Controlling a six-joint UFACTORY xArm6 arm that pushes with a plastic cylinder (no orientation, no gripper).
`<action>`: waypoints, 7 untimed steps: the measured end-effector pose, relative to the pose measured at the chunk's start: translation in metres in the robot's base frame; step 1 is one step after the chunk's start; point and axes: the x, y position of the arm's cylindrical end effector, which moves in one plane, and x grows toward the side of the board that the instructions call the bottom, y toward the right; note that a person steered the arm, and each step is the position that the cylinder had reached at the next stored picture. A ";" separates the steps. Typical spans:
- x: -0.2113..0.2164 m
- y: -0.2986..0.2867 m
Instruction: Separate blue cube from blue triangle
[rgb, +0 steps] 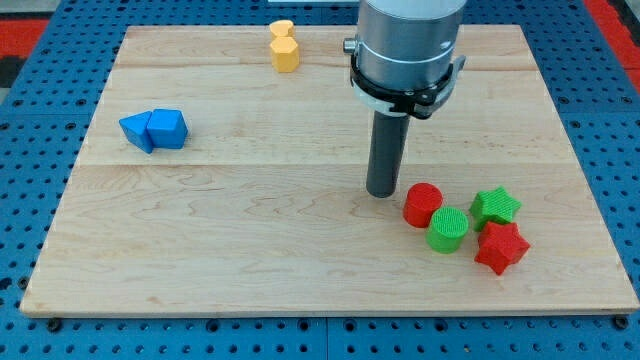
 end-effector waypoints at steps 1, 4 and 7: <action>0.007 0.021; -0.068 -0.087; -0.112 -0.300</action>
